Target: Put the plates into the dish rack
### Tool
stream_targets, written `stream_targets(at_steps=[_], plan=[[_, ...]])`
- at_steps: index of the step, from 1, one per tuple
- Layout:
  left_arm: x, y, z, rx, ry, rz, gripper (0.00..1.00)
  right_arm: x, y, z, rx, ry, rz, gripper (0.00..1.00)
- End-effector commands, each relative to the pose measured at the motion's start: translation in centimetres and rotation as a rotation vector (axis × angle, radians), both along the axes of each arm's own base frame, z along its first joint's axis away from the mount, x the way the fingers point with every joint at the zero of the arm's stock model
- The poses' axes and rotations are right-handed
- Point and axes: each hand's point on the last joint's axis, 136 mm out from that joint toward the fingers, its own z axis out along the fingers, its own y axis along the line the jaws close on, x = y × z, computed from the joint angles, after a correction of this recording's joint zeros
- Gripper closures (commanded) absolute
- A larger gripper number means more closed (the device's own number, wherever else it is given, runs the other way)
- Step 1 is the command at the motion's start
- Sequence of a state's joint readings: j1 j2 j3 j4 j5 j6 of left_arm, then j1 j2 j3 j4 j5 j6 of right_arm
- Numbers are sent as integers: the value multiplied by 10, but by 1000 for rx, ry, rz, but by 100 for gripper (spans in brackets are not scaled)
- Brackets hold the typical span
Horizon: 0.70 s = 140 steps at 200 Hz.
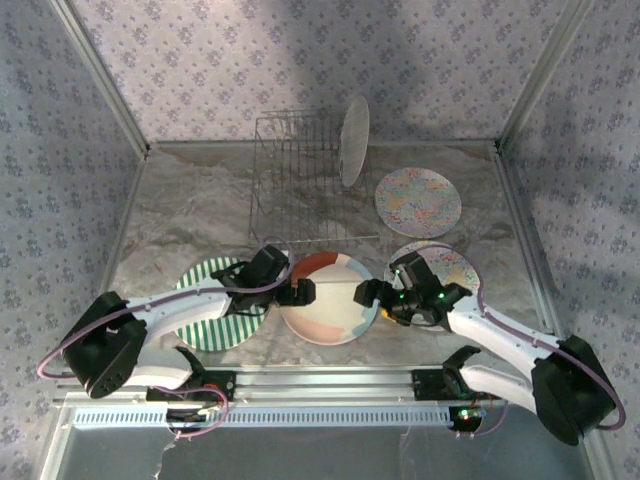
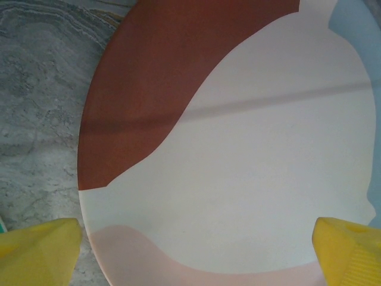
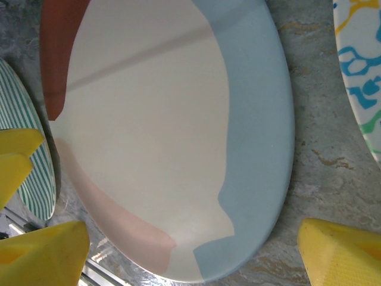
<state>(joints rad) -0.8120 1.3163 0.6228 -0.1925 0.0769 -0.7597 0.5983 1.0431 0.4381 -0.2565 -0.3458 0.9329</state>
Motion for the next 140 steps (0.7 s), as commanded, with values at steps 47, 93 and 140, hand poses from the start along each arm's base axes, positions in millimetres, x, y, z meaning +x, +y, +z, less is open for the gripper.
stream_targets(at_steps=[47, 93, 140], plan=[[3, 1, -7, 19, -21, 8, 1, 3, 4, -9, 6, 16, -16, 9], [5, -2, -18, 32, 0, 6, 1, 6, 1, -12, -11, 15, -41, 10], [5, -11, -24, 34, 5, -7, 1, 5, -2, -21, -38, 41, -63, 10]])
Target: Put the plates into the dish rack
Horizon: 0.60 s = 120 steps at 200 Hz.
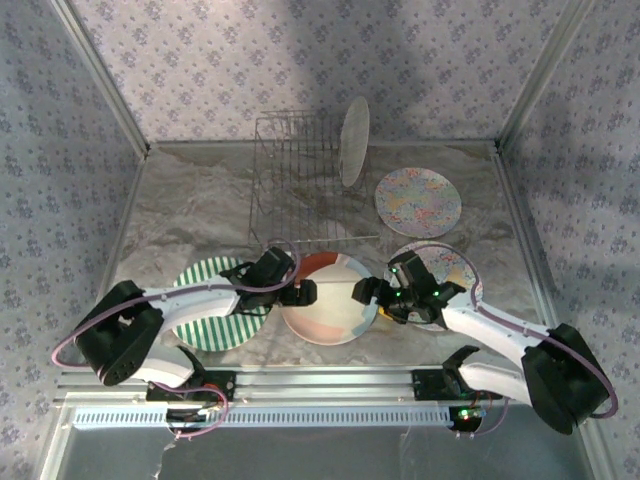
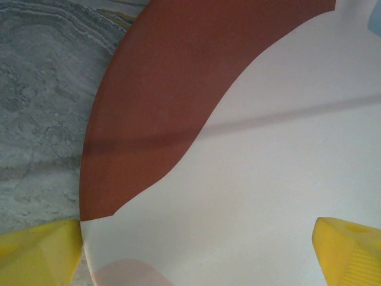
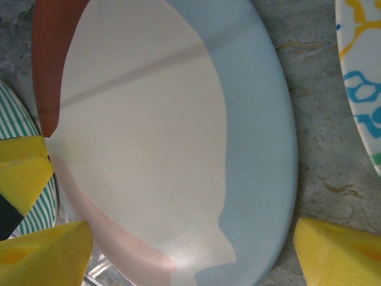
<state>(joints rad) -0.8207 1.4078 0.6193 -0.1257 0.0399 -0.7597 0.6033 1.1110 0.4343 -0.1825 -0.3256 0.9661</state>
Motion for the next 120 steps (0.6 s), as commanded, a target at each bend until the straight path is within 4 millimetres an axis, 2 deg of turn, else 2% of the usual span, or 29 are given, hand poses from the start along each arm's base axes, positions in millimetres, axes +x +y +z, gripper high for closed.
stream_targets(at_steps=[1, 54, 120], plan=[[-2, -9, -4, -8, 9, -18, 1, -4, -6, -12, -34, 33, -30, 10], [-2, -15, -8, -3, 19, -27, 1, -5, -5, -21, -42, 45, -35, 10], [-3, -21, -5, -6, 19, -34, 1, -2, 3, -21, -24, 36, -25, 10]])
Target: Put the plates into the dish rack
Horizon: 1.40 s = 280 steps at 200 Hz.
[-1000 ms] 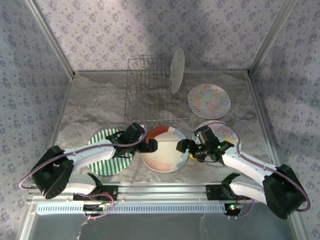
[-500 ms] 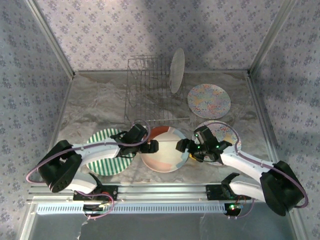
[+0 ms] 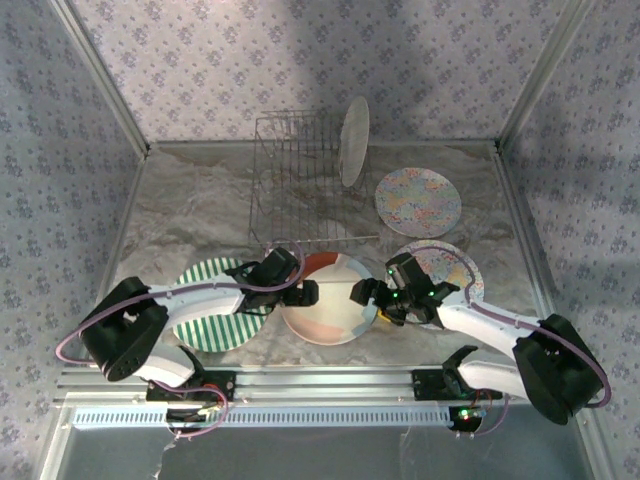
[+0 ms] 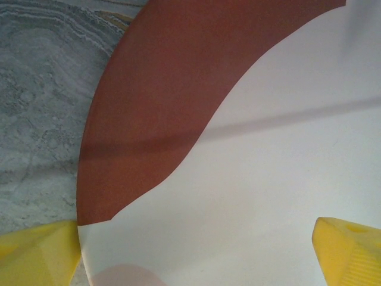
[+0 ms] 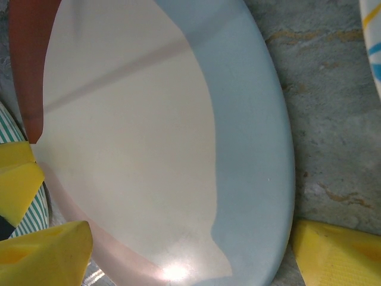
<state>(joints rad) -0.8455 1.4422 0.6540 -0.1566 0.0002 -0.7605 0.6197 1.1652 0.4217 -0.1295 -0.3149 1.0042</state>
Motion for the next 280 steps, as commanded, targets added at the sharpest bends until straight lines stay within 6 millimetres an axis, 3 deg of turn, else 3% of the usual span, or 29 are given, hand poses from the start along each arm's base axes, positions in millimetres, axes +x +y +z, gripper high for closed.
stream_targets(at_steps=[1, 116, 211, 242, 280], plan=[[-4, -18, -2, -51, 23, -31, 1, -2, 0, -10, -18, 7, -5, 10], [-4, -27, 5, -50, 21, -50, 1, 7, 20, 18, 83, -69, 24, 11], [-5, -29, 9, -50, 17, -56, 1, 11, 20, 51, 142, -140, 3, 14], [-4, -30, 11, -53, 15, -58, 1, 9, 18, 44, 122, -127, 0, 17], [-6, -33, 13, -53, 16, -65, 1, 11, 22, 40, 129, -118, -3, 31]])
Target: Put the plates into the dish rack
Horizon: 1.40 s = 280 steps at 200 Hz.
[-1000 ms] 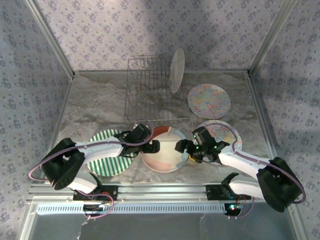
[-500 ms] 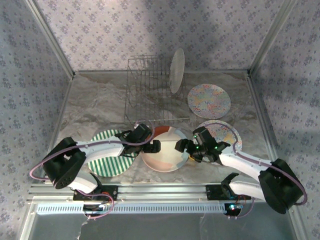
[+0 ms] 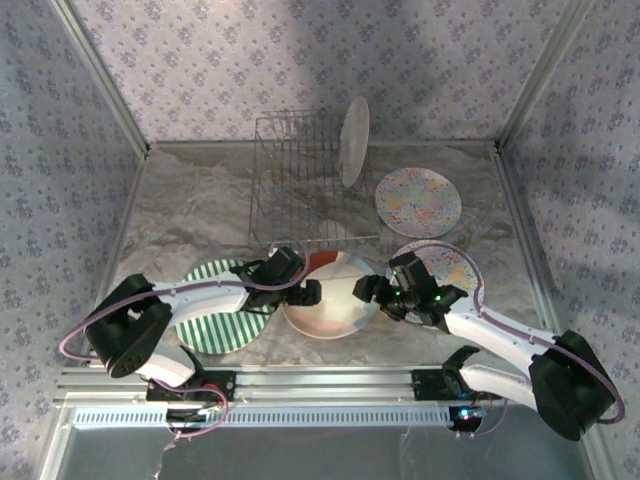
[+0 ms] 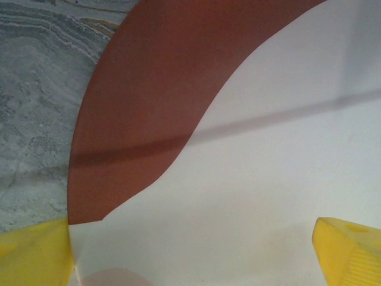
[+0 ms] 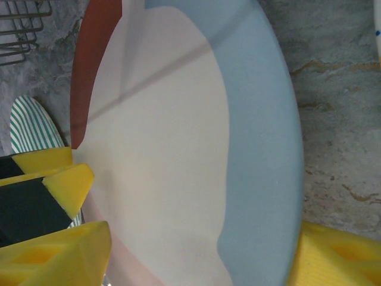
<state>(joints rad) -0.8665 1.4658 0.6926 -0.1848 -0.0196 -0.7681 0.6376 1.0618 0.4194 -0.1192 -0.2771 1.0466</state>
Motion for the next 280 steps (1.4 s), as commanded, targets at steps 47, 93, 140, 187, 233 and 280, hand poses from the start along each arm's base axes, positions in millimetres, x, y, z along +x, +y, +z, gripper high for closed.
stream_targets(at_steps=[47, 93, 140, 187, 233, 280], plan=[[-7, -24, 13, -64, 13, -58, 1, 3, 15, 10, 47, -28, 16, 49], [-9, -22, 15, -62, 12, -59, 1, -4, 1, 6, 10, -22, -27, 60], [-9, -21, 17, -61, 8, -57, 1, -12, -16, 4, -15, -32, -81, 69], [-10, -21, 18, -65, 12, -57, 1, -16, -23, 3, -13, -31, -101, 83], [-12, -17, 29, -79, 0, -49, 1, -24, -31, 8, -12, -37, -117, 100], [-17, -7, 59, -103, -36, -38, 1, -36, -40, 20, 20, -51, -134, 100]])
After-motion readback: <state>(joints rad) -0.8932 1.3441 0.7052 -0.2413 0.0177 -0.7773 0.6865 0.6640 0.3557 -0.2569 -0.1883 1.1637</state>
